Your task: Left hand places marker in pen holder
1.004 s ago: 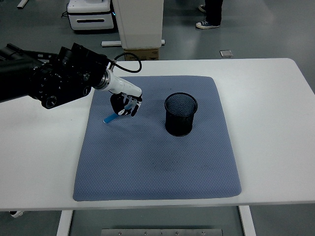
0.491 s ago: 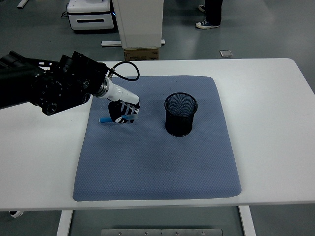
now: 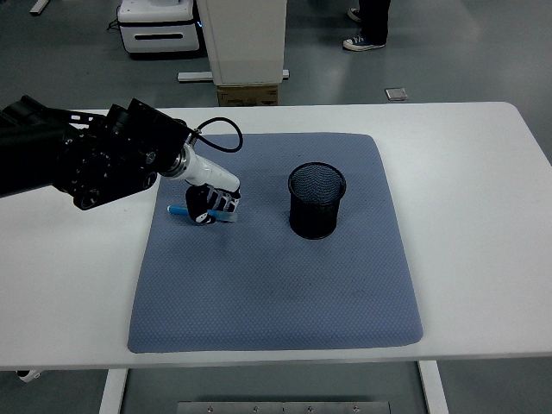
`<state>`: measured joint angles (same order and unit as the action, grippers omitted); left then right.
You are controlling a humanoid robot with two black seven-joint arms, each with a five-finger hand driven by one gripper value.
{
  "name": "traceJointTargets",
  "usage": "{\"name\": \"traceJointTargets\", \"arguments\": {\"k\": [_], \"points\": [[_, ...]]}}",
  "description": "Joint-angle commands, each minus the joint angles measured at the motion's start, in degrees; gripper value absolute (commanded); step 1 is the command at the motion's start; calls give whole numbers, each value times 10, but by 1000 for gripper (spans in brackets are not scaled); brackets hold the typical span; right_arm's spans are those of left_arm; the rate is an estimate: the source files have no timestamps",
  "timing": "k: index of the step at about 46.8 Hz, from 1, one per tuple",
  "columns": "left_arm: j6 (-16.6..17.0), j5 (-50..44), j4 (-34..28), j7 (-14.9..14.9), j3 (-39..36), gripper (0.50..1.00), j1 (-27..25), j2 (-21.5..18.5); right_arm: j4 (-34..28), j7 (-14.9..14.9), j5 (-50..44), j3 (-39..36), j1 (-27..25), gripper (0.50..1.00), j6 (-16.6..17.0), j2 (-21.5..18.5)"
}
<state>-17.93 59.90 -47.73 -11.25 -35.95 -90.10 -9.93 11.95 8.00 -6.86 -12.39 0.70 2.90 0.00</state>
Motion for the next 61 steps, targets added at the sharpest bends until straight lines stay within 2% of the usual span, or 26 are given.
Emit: {"name": "traceJointTargets", "arguments": {"k": [1,14,26,47,52,61], "points": [[0,5,0,0,0,581,0,-1,0,0,0,0,0,1000,0,0],[1,25,0,1,-1,581,2,-2,0,0,0,0,0,1000,0,0],[15,34,0,2,-1,637,2,-3,0,0,0,0,0,1000,0,0],[16,50,0,2,-18,637,3,-6,0,0,0,0,0,1000,0,0],[27,50,0,2,-25,637,3,-6,0,0,0,0,0,1000,0,0],[37,50,0,2,-38,607,4,-6,0,0,0,0,0,1000,0,0]]}}
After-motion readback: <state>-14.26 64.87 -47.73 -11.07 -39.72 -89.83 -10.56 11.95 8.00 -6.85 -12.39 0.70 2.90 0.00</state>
